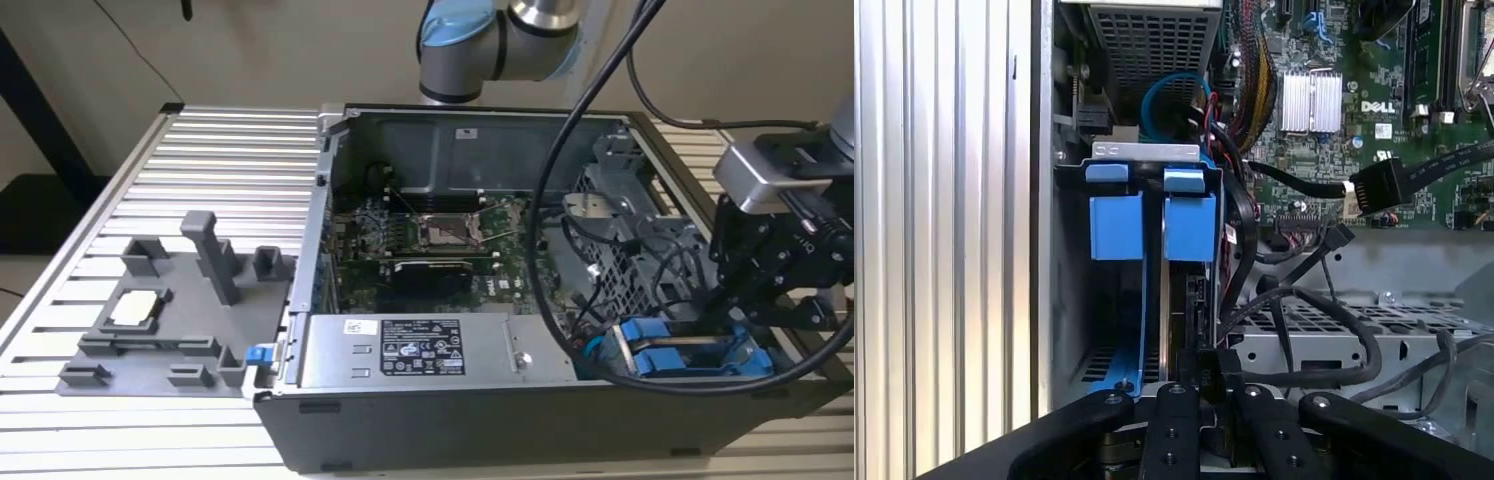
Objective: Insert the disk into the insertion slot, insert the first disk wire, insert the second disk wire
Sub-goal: 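Insert the first disk wire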
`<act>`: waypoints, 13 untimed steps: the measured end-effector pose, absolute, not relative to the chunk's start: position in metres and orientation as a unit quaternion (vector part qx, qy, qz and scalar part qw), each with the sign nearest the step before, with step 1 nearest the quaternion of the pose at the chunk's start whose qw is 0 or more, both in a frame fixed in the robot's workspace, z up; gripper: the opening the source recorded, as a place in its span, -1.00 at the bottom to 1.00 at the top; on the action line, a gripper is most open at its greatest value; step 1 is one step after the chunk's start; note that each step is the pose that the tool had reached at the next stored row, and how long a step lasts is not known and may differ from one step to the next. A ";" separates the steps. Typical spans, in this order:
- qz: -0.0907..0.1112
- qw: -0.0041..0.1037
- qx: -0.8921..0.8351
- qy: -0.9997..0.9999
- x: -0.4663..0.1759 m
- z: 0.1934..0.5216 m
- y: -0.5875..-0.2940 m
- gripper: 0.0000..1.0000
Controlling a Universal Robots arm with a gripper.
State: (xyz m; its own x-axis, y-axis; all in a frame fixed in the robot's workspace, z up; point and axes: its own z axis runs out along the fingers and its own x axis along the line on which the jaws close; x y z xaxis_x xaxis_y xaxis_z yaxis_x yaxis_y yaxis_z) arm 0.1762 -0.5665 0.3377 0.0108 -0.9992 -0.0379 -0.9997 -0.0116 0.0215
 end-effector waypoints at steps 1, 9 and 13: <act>0.021 0.006 -0.710 0.703 0.176 0.337 -0.567 -0.62; 0.021 0.006 -0.708 0.706 0.176 0.328 -0.567 -0.62; 0.021 0.006 -0.708 0.706 0.176 0.328 -0.567 -0.62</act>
